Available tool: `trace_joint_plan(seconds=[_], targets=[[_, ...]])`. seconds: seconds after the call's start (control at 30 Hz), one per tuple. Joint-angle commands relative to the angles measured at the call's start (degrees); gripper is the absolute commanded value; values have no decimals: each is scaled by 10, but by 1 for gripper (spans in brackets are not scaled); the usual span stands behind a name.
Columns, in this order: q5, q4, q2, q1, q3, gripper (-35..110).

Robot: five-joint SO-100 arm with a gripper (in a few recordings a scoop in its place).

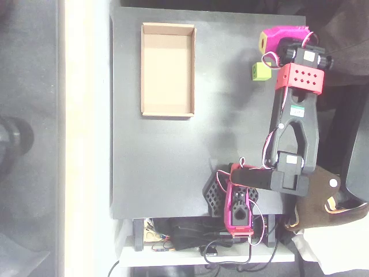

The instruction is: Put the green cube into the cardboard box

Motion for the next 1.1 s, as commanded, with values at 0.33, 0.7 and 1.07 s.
trace_joint_plan(seconds=[0.33, 0.7, 1.07], targets=[[7, 4, -11, 6, 54, 38], [9, 4, -11, -3, 138, 38], [4, 3, -50, -1, 137, 38]])
